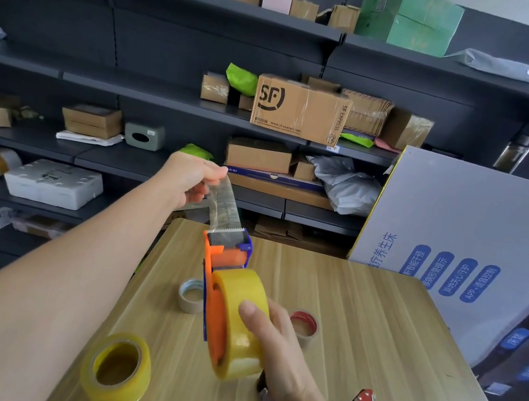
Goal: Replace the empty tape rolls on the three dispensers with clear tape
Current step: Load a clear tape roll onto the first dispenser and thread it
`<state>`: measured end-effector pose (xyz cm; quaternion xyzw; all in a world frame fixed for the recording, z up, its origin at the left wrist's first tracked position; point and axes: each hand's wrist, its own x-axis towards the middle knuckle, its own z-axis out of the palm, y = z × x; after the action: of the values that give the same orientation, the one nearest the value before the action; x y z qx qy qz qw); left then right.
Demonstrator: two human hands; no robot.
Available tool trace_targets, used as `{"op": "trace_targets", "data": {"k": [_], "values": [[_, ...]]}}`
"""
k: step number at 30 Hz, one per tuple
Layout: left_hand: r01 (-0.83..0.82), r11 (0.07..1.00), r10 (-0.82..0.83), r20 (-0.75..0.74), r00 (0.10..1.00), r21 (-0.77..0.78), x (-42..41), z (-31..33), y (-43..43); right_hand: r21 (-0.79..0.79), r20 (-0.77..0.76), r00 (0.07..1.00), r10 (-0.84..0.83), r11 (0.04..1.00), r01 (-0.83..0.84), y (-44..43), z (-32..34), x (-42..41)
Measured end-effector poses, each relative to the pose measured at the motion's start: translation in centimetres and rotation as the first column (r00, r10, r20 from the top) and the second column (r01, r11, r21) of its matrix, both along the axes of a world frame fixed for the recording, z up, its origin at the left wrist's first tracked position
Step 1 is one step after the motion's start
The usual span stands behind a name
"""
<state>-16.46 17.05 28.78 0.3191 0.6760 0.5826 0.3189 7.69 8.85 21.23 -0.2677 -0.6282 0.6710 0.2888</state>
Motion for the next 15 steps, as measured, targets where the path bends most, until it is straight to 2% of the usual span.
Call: {"op": "trace_targets", "data": {"k": [5, 10, 15], "values": [[-0.03, 0.999, 0.03, -0.007, 1.0, -0.031, -0.4, -1.1, 0.0, 0.011, 0.023, 0.999, -0.037, 0.999, 0.036, -0.6, 0.5, -0.3], [-0.097, 0.993, 0.1, 0.04, 0.994, -0.069, -1.0, -2.5, 0.4, -0.051, -0.038, 0.998, -0.046, 0.998, 0.045, -0.5, 1.7, 0.0], [-0.139, 0.981, 0.148, 0.061, 0.987, -0.135, -1.6, -4.0, 0.5, -0.097, 0.039, 0.994, -0.098, 0.99, 0.102, -0.5, 2.7, 0.7]]}}
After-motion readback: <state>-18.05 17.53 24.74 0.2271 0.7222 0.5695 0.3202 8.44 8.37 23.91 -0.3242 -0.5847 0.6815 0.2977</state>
